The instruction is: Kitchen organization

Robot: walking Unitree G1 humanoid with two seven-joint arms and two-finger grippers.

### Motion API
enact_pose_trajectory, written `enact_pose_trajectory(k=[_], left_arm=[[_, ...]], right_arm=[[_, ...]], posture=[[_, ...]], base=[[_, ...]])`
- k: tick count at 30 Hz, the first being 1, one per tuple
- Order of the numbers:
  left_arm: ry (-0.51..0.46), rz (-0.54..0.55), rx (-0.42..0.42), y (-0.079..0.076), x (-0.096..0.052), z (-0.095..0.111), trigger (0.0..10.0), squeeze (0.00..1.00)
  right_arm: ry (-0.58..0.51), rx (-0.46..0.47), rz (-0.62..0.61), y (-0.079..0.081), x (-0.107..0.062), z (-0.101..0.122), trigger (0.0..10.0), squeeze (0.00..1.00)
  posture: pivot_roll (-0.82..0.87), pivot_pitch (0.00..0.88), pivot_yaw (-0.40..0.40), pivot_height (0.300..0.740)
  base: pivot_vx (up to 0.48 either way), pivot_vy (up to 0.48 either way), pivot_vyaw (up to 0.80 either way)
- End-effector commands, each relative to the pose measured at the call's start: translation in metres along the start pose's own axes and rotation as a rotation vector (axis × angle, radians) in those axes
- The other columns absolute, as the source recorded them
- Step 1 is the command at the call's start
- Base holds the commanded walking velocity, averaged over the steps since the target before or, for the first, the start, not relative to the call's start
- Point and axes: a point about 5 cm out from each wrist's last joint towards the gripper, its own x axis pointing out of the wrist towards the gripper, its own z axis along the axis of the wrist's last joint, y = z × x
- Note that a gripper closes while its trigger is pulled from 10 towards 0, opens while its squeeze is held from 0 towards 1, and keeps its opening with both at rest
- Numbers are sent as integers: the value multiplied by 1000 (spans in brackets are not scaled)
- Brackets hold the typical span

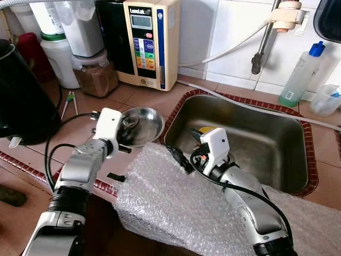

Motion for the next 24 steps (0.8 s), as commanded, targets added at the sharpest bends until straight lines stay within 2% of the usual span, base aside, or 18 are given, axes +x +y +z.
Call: enact_pose_trajectory(k=[1,5,7,10,13,18,19,21,24], left_arm=[[-39,23,9,4,0,10,0,0],[-64,48,24,2,-1,12,0,0],[-130,90,24,3,-2,18,0,0],[-189,83,13,0,-2,25,0,0],[-258,65,20,-10,-3,33,0,0],[-285,39,55,-21,-3,33,0,0],[-285,45,78,-19,-3,32,0,0],[-290,47,70,-16,-3,32,0,0],[-341,65,88,-11,-5,39,0,0]], right_arm=[[-26,-13,1,-1,2,6,10000,0],[-33,-15,-8,-2,4,8,10000,0],[-30,-20,-16,-3,4,7,10000,0],[-28,-24,-28,-5,4,7,10000,0],[-29,-34,-58,-8,4,7,10000,0],[-29,-36,-68,-10,5,7,10000,0],[-28,-39,-75,-10,4,7,10000,0],[-27,-39,-77,-11,4,6,10000,0],[-19,-42,-84,-11,3,4,10000,0]], posture=[[-49,0,48,740],[-50,0,49,740],[-50,0,49,740],[-50,0,49,740],[-50,0,49,740],[-54,0,50,740],[-54,0,50,740],[-53,0,51,740],[-52,0,53,740]], base=[[0,0,0],[0,0,0],[0,0,0],[0,0,0],[0,0,0],[0,0,0],[0,0,0],[0,0,0],[0,0,0]])
